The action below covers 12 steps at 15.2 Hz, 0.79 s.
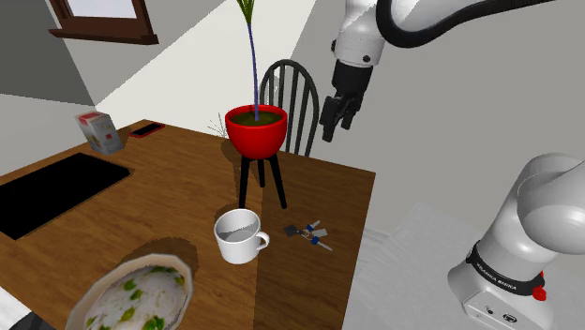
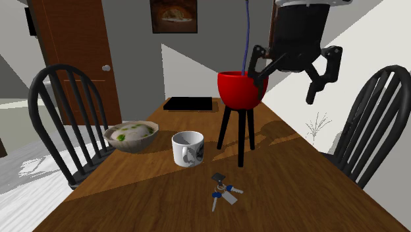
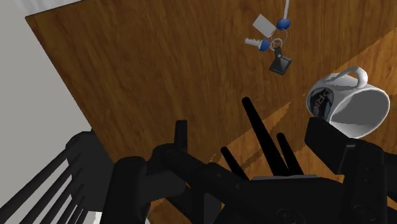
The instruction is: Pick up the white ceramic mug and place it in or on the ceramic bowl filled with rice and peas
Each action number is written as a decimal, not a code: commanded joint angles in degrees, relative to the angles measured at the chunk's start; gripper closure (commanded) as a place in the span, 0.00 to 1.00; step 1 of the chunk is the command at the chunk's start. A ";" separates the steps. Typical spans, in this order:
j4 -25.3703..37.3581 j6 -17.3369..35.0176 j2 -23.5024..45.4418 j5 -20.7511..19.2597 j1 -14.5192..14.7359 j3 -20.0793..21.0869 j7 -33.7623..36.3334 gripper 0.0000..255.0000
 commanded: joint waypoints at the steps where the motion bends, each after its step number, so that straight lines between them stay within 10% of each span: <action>1: 1.15 1.89 3.52 0.11 0.37 1.77 1.59 0.00; 12: 10.98 10.23 25.22 -4.42 2.56 10.55 12.20 0.00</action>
